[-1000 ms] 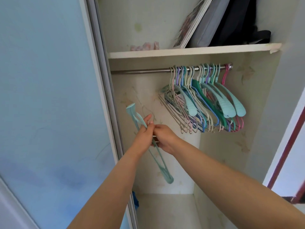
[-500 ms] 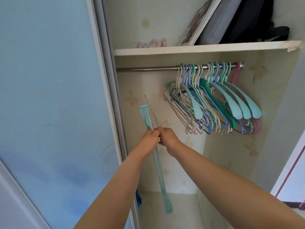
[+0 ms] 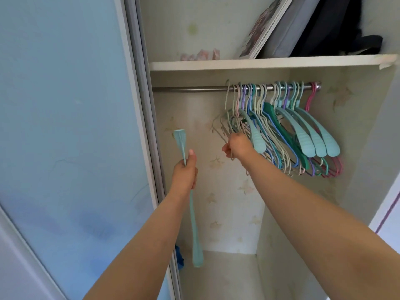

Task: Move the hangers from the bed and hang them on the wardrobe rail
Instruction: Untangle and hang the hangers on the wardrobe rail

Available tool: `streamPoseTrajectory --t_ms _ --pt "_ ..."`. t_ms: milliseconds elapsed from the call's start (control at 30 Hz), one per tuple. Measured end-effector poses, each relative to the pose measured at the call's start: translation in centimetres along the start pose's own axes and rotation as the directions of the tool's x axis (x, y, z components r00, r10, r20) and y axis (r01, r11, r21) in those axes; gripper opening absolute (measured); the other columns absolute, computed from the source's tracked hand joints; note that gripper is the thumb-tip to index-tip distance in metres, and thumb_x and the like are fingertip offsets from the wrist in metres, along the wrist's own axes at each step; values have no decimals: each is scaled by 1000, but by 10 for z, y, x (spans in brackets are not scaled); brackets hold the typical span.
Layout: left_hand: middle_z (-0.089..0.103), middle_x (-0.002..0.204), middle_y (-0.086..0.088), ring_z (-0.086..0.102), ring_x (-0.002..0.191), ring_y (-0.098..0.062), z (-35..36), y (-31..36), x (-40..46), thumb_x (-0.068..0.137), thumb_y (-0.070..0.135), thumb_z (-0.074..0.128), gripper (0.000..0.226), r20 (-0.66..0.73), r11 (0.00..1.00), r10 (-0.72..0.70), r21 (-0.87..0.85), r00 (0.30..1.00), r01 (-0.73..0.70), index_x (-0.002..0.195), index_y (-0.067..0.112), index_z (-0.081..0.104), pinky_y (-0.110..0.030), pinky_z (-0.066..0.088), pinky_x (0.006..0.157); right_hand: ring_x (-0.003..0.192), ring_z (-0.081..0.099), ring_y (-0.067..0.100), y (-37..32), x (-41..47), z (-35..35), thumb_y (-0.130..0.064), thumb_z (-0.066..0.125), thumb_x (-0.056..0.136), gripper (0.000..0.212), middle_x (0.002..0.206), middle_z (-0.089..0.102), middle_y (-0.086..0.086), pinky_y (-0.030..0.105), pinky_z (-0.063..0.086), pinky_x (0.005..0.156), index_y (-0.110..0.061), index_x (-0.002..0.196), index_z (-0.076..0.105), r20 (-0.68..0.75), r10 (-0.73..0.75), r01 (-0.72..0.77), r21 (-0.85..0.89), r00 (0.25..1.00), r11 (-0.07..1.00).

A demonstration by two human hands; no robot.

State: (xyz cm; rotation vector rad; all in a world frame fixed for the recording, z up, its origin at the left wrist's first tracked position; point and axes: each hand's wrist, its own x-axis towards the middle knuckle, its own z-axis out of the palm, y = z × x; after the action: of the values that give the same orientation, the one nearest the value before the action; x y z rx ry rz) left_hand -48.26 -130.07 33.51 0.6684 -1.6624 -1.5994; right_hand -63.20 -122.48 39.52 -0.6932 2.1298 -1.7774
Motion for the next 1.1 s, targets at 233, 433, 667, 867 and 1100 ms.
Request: streamPoseTrajectory --t_ms 233,433,667,867,1100 --pt "27 54 6 19 38 -8 -4 7 -3 87 74 19 62 68 966 -1 -258 998 18 89 17 45 -16 15 38 120 53 26 29 8 -12 -14 43 100 31 132 54 13 31 42 94 -3 128 51 -175 30 -89 -336 984 938" --pt "37 54 6 25 39 -7 -9 3 -3 88 73 18 72 56 965 108 -245 993 -91 98 21 67 -17 21 39 131 37 31 61 -40 -4 -24 51 96 57 143 36 19 33 29 109 4 141 29 -253 -194 159 -152 948 976" --pt "30 50 8 24 40 -8 -2 8 -5 88 74 21 75 -15 956 104 -274 995 -104 101 20 72 -19 22 39 108 51 22 168 -99 15 -53 49 91 59 121 44 5 27 40 90 -8 127 41 21 -18 24 -305 1000 952" --pt "35 57 6 30 45 -8 1 -9 15 94 60 37 56 -46 986 -61 -157 997 53 95 15 71 -22 30 42 88 69 22 229 -120 4 -53 50 92 36 97 69 1 40 56 84 -19 102 54 624 434 -402 -202 650 893" --pt "48 136 -21 51 120 -36 2 -75 22 94 41 51 59 -99 843 -331 415 938 341 136 0 41 -40 45 100 46 48 17 243 -131 -6 -47 46 96 35 57 43 0 35 55 59 -13 86 44 424 481 -558 73 767 827"
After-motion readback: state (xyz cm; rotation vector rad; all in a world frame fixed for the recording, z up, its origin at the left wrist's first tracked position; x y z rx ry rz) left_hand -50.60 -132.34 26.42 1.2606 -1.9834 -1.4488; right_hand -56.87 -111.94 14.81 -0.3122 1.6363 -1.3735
